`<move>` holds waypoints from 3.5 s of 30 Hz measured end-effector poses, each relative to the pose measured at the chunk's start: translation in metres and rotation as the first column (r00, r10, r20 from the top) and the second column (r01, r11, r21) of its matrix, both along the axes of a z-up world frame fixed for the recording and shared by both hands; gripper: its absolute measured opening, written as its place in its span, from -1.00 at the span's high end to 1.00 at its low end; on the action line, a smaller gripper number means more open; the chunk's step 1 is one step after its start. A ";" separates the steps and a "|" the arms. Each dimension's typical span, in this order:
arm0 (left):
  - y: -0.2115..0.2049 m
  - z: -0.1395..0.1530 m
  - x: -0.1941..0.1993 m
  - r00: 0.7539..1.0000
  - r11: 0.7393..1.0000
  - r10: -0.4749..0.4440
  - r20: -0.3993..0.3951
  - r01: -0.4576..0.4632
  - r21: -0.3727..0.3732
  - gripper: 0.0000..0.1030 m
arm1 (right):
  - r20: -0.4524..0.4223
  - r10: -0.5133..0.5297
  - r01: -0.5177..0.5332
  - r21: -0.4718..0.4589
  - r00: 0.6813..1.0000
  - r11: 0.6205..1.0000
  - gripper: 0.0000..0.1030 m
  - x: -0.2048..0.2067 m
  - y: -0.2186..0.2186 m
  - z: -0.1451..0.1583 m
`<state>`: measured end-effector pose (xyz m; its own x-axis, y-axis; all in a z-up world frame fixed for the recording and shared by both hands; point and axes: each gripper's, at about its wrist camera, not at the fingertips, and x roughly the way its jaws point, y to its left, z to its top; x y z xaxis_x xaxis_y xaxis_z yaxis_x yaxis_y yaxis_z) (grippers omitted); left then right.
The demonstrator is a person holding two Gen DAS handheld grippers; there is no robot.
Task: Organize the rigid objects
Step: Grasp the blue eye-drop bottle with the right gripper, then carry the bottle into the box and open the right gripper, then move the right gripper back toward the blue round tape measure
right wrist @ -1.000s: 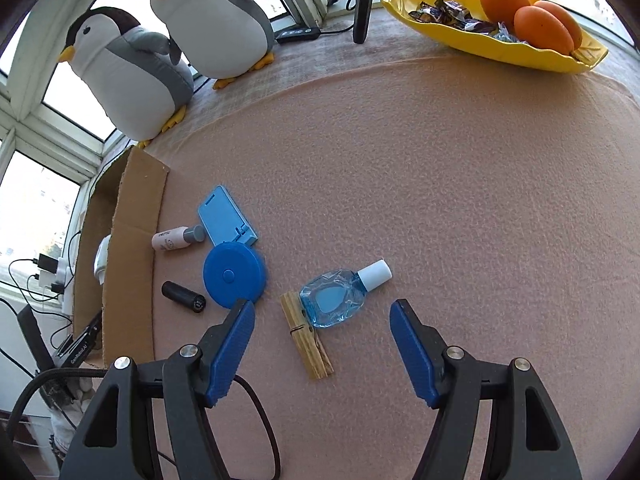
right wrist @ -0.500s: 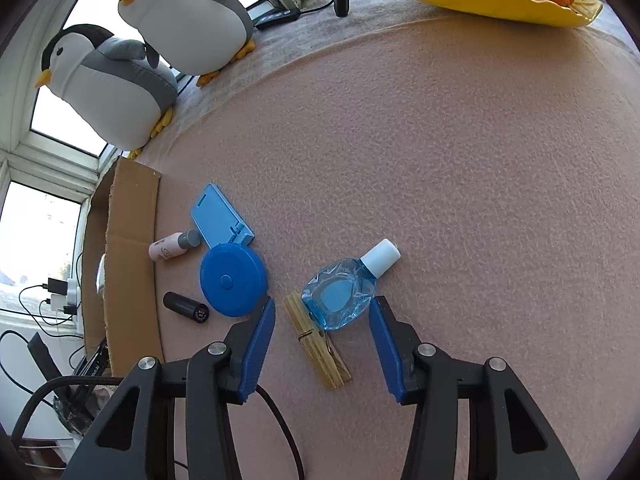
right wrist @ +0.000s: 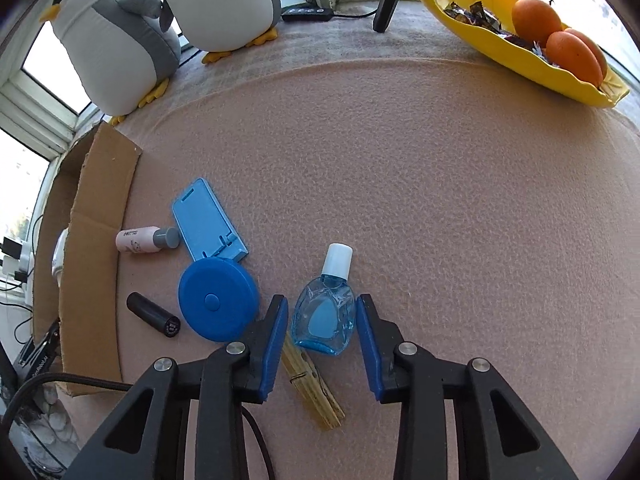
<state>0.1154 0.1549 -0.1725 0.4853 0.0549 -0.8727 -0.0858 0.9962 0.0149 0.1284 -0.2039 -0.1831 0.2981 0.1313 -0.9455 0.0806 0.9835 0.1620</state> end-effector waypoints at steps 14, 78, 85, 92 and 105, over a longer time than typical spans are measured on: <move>-0.001 -0.001 0.000 1.000 1.000 0.000 0.001 0.000 -0.001 0.01 | 0.073 0.057 -0.051 -0.079 0.996 0.996 0.45 -0.014 -0.002 0.013; 0.003 -0.001 -0.001 1.000 1.000 0.004 0.010 -0.004 -0.013 0.01 | 0.233 0.437 -0.465 0.080 0.869 0.882 -0.09 -0.030 0.219 0.064; 0.003 -0.001 -0.001 1.000 1.000 0.004 0.009 -0.004 -0.012 0.01 | 0.271 0.402 -0.439 0.090 0.875 0.894 -0.17 -0.033 0.192 0.077; 0.003 -0.001 -0.001 1.000 1.000 0.003 0.010 -0.003 -0.012 0.01 | 0.306 0.334 -0.378 0.095 0.891 0.921 -0.17 -0.034 0.146 0.088; 0.003 -0.002 -0.001 1.000 1.000 0.003 0.010 -0.003 -0.012 0.01 | 0.250 0.346 -0.341 -0.063 0.904 0.938 -0.17 -0.033 0.082 0.072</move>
